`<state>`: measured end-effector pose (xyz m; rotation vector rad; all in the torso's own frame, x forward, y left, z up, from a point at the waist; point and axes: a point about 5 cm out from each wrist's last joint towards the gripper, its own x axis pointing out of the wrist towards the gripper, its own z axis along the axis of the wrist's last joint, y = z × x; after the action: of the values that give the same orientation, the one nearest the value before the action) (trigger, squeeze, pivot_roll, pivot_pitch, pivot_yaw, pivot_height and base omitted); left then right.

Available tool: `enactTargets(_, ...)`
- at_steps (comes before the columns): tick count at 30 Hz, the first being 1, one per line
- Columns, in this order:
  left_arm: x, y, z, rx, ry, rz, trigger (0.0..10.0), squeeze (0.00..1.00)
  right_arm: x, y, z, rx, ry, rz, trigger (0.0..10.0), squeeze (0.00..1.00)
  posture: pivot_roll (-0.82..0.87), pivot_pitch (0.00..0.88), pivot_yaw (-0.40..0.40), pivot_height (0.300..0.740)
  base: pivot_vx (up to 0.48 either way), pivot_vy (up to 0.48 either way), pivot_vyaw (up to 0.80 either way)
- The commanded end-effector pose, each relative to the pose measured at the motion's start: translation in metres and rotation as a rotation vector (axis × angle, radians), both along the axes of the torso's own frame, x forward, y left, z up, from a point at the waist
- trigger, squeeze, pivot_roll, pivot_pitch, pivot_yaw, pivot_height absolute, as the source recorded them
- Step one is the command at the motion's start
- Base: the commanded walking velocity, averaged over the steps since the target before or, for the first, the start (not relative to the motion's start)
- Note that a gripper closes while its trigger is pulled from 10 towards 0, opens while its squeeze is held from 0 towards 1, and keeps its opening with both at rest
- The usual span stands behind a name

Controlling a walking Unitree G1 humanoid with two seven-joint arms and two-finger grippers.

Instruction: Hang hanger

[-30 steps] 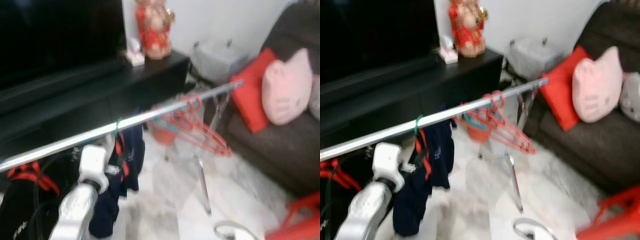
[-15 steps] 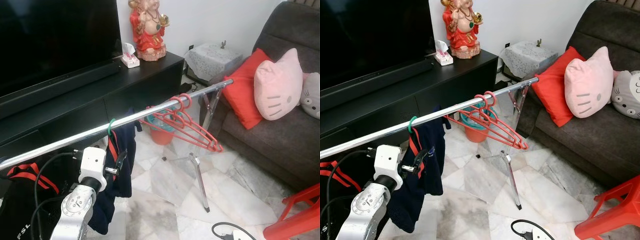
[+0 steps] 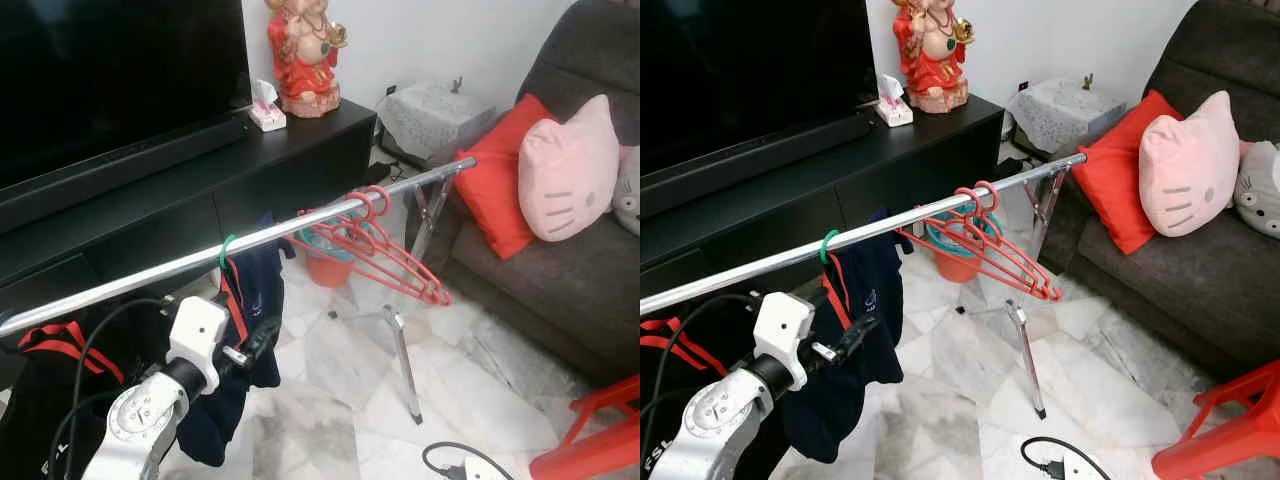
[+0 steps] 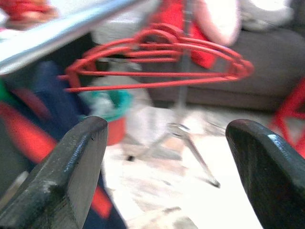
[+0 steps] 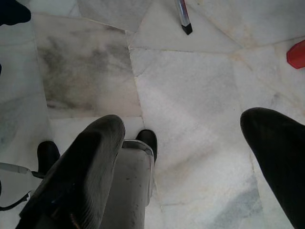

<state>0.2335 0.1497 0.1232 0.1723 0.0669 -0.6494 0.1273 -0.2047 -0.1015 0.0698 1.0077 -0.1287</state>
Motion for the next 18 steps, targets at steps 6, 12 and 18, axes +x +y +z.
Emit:
enactTargets(6, 0.000, -0.022, -0.007, -0.017, 0.053, -0.068, 10.0, 0.00, -0.001, 0.000, 0.000, 0.002, 0.000, -0.010, 10.0, 0.00, 0.15, 0.000, -0.028, 0.740, 0.000, 0.000, 0.00)
enactTargets(12, 0.018, -0.028, -0.011, 0.040, 0.014, 0.074, 10.0, 0.00, 0.000, 0.000, 0.000, 0.003, 0.000, -0.009, 10.0, 0.00, 0.15, 0.000, -0.027, 0.740, 0.000, 0.000, 0.00)
enactTargets(18, 0.017, -0.019, -0.004, -0.022, -0.023, 0.113, 10.0, 0.00, 0.000, 0.000, 0.000, 0.003, -0.003, -0.012, 10.0, 0.00, 0.14, 0.000, -0.025, 0.740, 0.000, 0.000, 0.00)
